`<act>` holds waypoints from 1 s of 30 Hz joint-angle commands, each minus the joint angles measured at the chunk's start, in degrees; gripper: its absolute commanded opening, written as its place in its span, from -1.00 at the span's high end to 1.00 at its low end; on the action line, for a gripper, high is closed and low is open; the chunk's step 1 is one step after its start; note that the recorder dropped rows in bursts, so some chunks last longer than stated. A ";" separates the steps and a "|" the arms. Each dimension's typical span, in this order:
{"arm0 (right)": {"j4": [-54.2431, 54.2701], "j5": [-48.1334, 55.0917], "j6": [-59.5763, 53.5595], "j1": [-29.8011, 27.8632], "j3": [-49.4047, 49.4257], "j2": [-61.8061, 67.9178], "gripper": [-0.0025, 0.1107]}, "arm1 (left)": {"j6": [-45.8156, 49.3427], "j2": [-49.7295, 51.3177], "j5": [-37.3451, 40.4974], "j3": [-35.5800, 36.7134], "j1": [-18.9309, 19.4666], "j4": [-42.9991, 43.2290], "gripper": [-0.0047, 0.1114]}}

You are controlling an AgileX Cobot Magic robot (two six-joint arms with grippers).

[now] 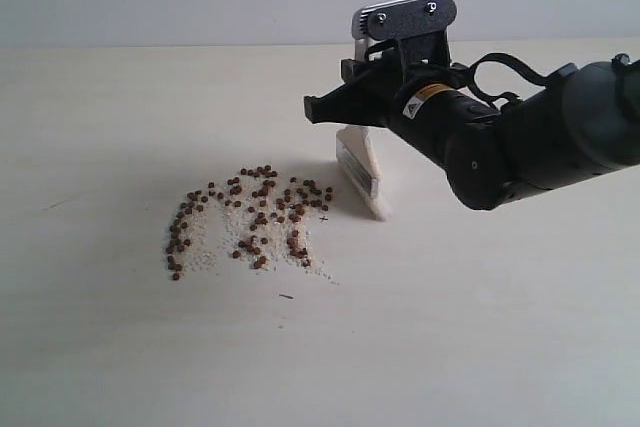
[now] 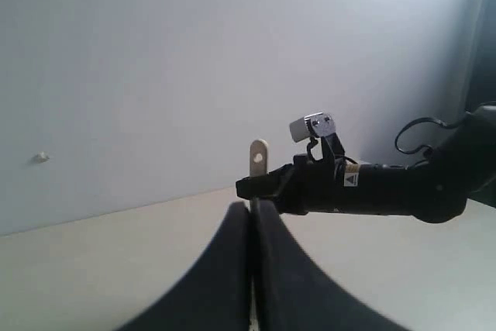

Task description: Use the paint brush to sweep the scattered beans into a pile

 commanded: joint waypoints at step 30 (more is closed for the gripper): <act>-8.17 4.31 13.15 1.20 -3.72 0.61 0.96 | -0.11 -0.38 -0.12 0.22 -0.15 -0.34 0.92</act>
